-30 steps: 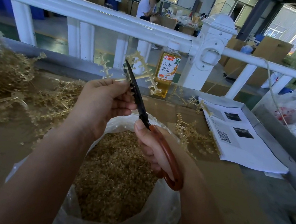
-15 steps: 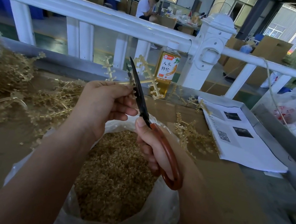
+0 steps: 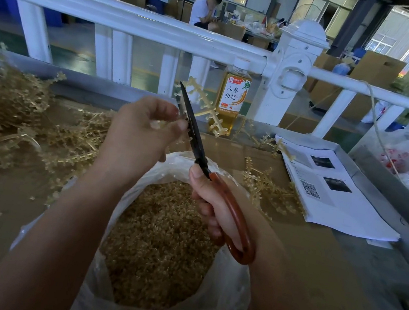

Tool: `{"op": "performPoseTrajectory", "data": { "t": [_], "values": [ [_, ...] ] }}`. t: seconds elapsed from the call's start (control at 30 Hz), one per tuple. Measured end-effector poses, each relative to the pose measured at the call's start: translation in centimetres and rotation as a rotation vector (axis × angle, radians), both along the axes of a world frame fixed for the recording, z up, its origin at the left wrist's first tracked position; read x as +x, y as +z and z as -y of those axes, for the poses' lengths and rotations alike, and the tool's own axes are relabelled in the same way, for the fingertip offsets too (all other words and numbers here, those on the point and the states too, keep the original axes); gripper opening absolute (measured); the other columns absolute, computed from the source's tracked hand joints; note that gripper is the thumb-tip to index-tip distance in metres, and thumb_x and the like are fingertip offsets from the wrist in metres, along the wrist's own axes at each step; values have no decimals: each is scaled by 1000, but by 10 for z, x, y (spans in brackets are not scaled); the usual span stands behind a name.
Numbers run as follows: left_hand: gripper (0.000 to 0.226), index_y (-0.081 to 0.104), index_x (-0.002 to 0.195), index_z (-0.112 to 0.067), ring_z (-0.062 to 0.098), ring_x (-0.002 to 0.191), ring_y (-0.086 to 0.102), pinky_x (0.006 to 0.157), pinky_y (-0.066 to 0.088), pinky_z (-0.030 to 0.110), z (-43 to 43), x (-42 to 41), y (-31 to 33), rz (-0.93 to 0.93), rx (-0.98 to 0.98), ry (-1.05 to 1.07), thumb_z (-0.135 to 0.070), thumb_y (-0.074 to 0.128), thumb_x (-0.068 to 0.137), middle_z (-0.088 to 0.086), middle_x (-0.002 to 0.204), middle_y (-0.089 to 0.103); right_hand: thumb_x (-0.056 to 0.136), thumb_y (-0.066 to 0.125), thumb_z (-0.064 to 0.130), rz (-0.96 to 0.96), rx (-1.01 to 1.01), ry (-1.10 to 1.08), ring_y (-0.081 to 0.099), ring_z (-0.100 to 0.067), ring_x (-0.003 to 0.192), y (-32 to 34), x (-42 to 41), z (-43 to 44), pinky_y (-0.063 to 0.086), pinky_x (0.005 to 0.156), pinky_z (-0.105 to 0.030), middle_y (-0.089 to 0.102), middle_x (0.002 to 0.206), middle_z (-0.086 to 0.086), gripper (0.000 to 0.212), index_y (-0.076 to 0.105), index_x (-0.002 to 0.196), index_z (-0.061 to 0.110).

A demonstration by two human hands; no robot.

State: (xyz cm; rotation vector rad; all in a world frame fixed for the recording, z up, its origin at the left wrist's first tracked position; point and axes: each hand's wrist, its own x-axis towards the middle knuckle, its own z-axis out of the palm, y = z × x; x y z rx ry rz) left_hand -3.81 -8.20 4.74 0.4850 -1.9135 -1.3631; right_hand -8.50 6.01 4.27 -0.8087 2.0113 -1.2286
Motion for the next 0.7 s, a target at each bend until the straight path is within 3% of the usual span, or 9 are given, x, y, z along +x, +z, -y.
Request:
{"op": "performPoseTrajectory", "data": {
  "t": [0.1,0.2,0.27,0.43,0.57,0.7],
  "values": [
    [11,62,77,-16,1,33,38,35,32,12,2,2,2,6,121,-108,-14,60,88,1,67,58,90,38,51,-20,-1,21,29,-7,39,-1,-1,1,25,40,-20,34,50,2,40,40,67,18],
    [18,62,69,-16,0,34,33,35,28,10,4,4,2,6,183,-106,-11,61,87,1,56,52,82,34,61,-92,15,72,26,-9,42,-4,-3,4,25,43,-24,31,53,-1,46,35,63,18],
    [22,58,65,-15,1,33,35,35,26,10,4,4,4,-44,271,-67,-8,61,86,-6,47,50,73,32,66,-113,24,98,30,-6,38,-7,-4,4,27,39,-19,34,53,1,46,37,60,22],
    [22,56,64,-15,6,32,38,35,21,10,12,8,8,-177,486,71,-10,60,85,-11,43,50,75,29,68,-203,65,128,45,4,32,-9,-5,1,30,36,-4,47,57,5,37,42,68,33],
    [23,57,60,-14,6,32,34,34,20,10,18,8,5,-171,501,159,-10,63,82,-10,40,49,65,30,72,-214,83,121,45,6,33,-9,-4,-1,32,38,-4,49,57,7,50,48,78,28],
    [16,61,61,-10,4,29,34,34,21,7,18,6,1,-65,436,89,-5,67,75,-9,38,51,65,32,73,-222,29,67,45,3,34,-9,-5,0,33,47,-12,52,57,6,49,48,75,27]
  ]
}}
